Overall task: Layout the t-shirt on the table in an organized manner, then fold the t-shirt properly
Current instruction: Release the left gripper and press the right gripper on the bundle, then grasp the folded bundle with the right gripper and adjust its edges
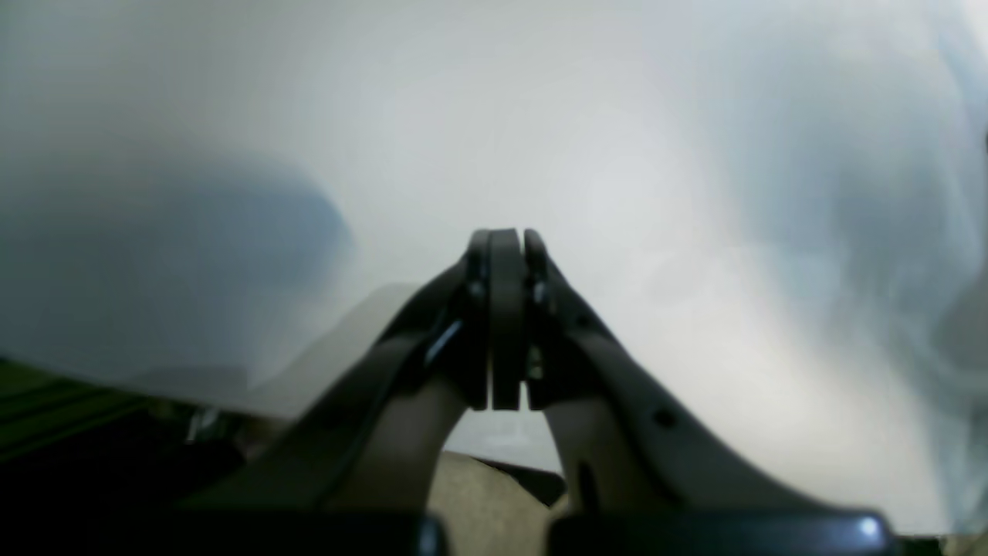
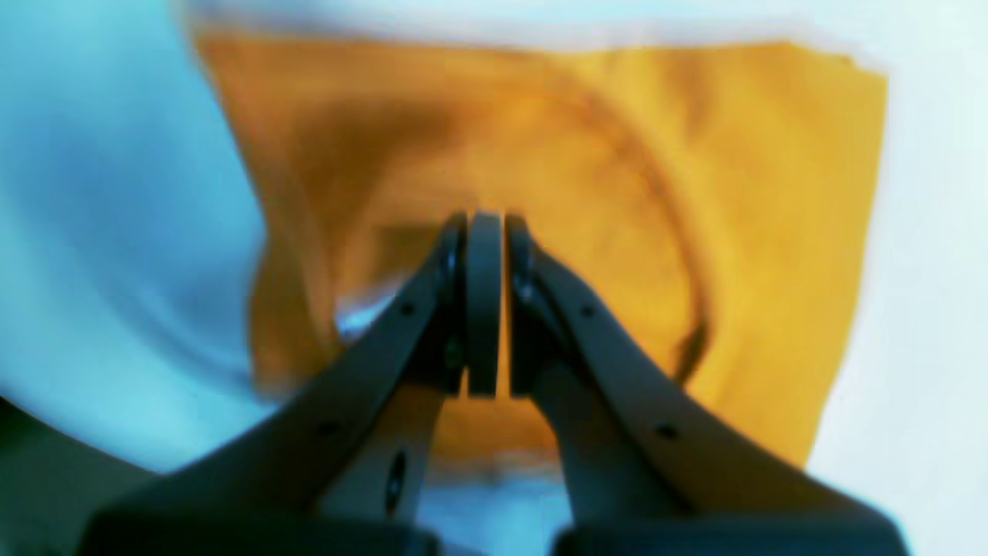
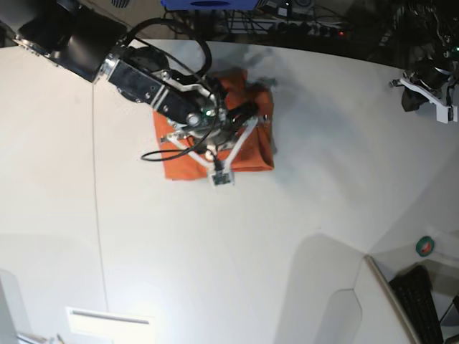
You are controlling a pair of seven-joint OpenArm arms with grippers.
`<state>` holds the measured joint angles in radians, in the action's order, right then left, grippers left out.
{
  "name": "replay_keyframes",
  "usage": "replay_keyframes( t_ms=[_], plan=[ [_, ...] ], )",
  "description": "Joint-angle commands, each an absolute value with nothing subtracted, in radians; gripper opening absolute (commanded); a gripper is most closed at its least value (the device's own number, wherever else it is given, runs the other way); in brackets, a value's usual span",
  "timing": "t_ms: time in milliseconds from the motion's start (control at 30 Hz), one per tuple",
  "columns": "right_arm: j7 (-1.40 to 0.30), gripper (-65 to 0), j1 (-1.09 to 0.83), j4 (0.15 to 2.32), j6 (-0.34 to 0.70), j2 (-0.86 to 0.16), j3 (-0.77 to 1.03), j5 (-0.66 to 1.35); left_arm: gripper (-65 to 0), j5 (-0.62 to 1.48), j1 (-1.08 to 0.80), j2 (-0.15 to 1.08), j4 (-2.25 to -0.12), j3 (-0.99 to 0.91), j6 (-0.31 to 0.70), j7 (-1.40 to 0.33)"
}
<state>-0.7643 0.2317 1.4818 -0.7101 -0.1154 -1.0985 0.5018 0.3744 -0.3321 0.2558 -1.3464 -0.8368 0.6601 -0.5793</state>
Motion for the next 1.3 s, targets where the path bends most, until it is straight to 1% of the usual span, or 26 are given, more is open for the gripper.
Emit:
replay_keyframes(
  t_ms=[0, 67, 100, 133, 167, 300, 433, 533, 633, 667, 700, 733, 767, 867, 1033, 1267],
  plan=[
    [-0.75, -54.3, 0.254, 1.5, -0.698, -0.068, -1.125, 0.461, -65.0, 0.389, -0.337, 0.278, -1.36, -0.855, 0.667, -0.562],
    [-0.771, -34.8, 0.251, 1.508, -0.698, -0.044, -1.142, 0.407, -65.0, 0.389, -0.334, 0.28, -1.359, -0.863, 0.667, -0.562],
    [-0.771, -27.6, 0.246, 1.509, -0.698, -0.035, -1.145, 0.395, -65.0, 0.389, -0.332, 0.282, -1.357, -0.868, 0.667, -0.562],
    [-0.771, -22.2, 0.24, 1.509, -0.698, -0.022, -1.145, 0.387, -65.0, 0.389, -0.332, 0.288, -1.357, -0.868, 0.667, -0.562],
    [-0.769, -19.8, 0.24, 1.5, -0.698, -0.007, -1.145, 0.386, -65.0, 0.389, -0.332, 0.289, -1.357, -0.865, 0.667, -0.562],
    [-0.763, -19.8, 0.272, 1.422, -0.698, 0.036, -1.145, 0.384, -65.0, 0.389, -0.332, 0.289, -1.357, -0.863, 0.667, -0.562],
    [-0.68, -19.8, 0.305, 1.302, -0.698, 0.07, -1.145, 0.384, -65.0, 0.389, -0.337, 0.288, -1.356, -0.862, 0.667, -0.562],
    [-0.65, -19.8, 0.309, 1.237, -0.698, 0.087, -1.145, 0.381, -65.0, 0.389, -0.34, 0.286, -1.356, -0.862, 0.667, -0.562],
    [-0.624, -20.0, 0.308, 1.196, -0.698, 0.088, -1.141, 0.315, -65.0, 0.389, -0.34, 0.286, -1.354, -0.862, 0.667, -0.562],
    [-0.615, -21.2, 0.303, 1.188, -0.698, 0.088, -1.139, 0.285, -65.0, 0.389, -0.34, 0.286, -1.354, -0.862, 0.667, -0.562],
    [-0.607, -25.2, 0.302, 1.188, -0.698, 0.088, -1.139, 0.259, -65.0, 0.389, -0.34, 0.286, -1.354, -0.862, 0.667, -0.562],
    [-0.601, -30.6, 0.298, 1.188, -0.698, 0.088, -1.139, 0.24, -65.0, 0.389, -0.34, 0.286, -1.354, -0.862, 0.667, -0.562],
    [-0.593, -37.4, 0.291, 1.188, -0.698, 0.088, -1.139, 0.225, -65.0, 0.389, -0.34, 0.286, -1.354, -0.862, 0.667, -0.562],
    [-0.579, -64.7, 0.285, 1.205, -0.698, 0.088, -1.138, 0.211, -65.0, 0.389, -0.34, 0.286, -1.354, -0.86, 0.667, -0.562],
    [-0.591, -65.0, 0.28, 1.273, -0.698, 0.09, -1.138, 0.211, -65.0, 0.386, -0.331, 0.291, -1.308, -0.86, 0.667, -0.564],
    [-0.688, -65.0, 0.288, 1.36, -0.698, 0.104, -1.133, 0.211, -65.0, 0.389, -0.331, 0.286, -1.285, -0.858, 0.667, -0.562]
  ],
)
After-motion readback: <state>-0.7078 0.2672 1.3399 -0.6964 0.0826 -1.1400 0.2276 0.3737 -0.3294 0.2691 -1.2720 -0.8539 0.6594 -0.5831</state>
